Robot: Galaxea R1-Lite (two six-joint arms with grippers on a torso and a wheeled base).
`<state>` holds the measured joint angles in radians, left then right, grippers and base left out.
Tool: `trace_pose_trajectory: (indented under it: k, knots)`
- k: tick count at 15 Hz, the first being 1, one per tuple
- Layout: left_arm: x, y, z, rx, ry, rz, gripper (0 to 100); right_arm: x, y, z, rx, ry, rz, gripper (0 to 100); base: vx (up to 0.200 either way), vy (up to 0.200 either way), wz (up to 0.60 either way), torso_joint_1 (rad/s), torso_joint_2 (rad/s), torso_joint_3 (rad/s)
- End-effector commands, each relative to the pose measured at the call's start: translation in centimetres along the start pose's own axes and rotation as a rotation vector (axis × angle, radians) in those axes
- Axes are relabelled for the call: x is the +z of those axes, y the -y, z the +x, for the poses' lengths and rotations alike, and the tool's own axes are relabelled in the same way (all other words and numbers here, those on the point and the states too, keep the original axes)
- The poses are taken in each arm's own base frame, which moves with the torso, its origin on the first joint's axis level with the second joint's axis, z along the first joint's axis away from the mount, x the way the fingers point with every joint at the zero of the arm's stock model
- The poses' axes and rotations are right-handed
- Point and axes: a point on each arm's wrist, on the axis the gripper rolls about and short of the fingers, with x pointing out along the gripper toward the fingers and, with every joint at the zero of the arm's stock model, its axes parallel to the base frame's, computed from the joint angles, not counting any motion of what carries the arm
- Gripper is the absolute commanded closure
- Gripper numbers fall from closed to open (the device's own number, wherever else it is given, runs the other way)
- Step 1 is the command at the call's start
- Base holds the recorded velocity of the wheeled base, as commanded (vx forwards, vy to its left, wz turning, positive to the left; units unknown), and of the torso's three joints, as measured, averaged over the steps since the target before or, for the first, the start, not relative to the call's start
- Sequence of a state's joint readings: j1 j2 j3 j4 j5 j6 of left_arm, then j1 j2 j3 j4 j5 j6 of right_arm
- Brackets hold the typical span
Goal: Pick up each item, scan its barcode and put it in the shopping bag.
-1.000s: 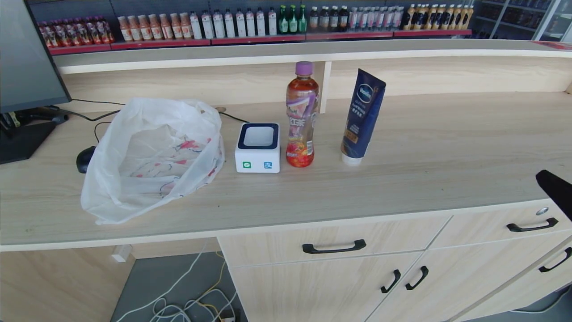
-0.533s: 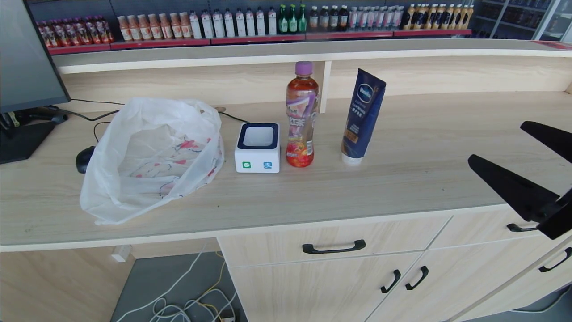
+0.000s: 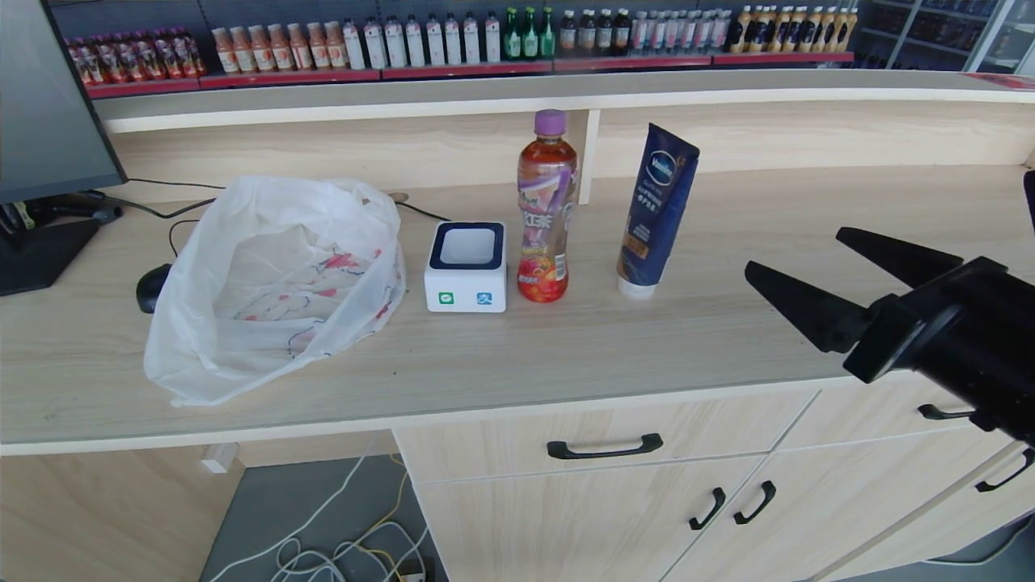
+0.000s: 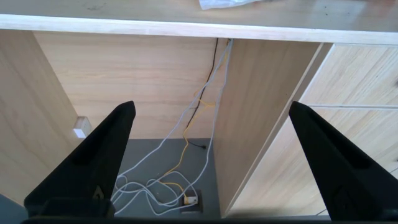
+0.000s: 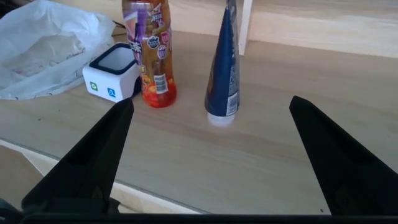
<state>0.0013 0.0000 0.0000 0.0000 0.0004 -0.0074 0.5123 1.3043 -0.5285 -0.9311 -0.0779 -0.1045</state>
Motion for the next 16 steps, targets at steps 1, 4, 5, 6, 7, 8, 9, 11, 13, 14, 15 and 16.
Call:
trace_pose_trajectory:
  k: [1,4,5,6,7,8,9,11,13,14,15,16]
  knots:
    - [0.0,0.0,0.0,0.0,0.0,0.0,0,-1.1,-0.8,2.1,0.017,-0.048,0.005,0,0.0,0.0,0.0,0.0,0.0,0.0]
    - [0.0,0.0,0.0,0.0,0.0,0.0,0,-1.0,-1.5,3.7,0.033,-0.044,0.007,0,0.0,0.0,0.0,0.0,0.0,0.0]
    - [0.0,0.0,0.0,0.0,0.0,0.0,0,-0.9,-1.9,4.0,0.048,-0.039,0.009,0,0.0,0.0,0.0,0.0,0.0,0.0]
    - [0.0,0.0,0.0,0.0,0.0,0.0,0,-0.9,-2.2,4.2,0.061,-0.038,0.011,0,0.0,0.0,0.0,0.0,0.0,0.0]
    - [0.0,0.0,0.0,0.0,0.0,0.0,0,-0.9,-2.7,4.6,0.078,-0.038,0.013,0,0.0,0.0,0.0,0.0,0.0,0.0]
    - [0.0,0.0,0.0,0.0,0.0,0.0,0,-0.9,-2.9,4.8,0.085,-0.039,0.011,0,0.0,0.0,0.0,0.0,0.0,0.0]
    - [0.0,0.0,0.0,0.0,0.0,0.0,0,-0.6,-3.9,5.3,0.115,-0.034,0.015,0,0.0,0.0,0.0,0.0,0.0,0.0]
    - [0.0,0.0,0.0,0.0,0.0,0.0,0,-0.6,-4.9,5.5,0.154,-0.054,0.016,0,0.0,0.0,0.0,0.0,0.0,0.0]
    - [0.0,0.0,0.0,0.0,0.0,0.0,0,-0.2,-7.2,6.1,0.164,-0.045,0.027,0,0.0,0.0,0.0,0.0,0.0,0.0]
    - [0.0,0.0,0.0,0.0,0.0,0.0,0,-0.1,-7.9,6.9,0.156,-0.042,0.033,0,0.0,0.0,0.0,0.0,0.0,0.0]
    - [0.0,0.0,0.0,0.0,0.0,0.0,0,-0.3,-8.4,7.6,0.145,-0.046,0.039,0,0.0,0.0,0.0,0.0,0.0,0.0]
    - [0.0,0.0,0.0,0.0,0.0,0.0,0,-0.4,-9.4,8.7,0.108,-0.049,0.045,0,0.0,0.0,0.0,0.0,0.0,0.0]
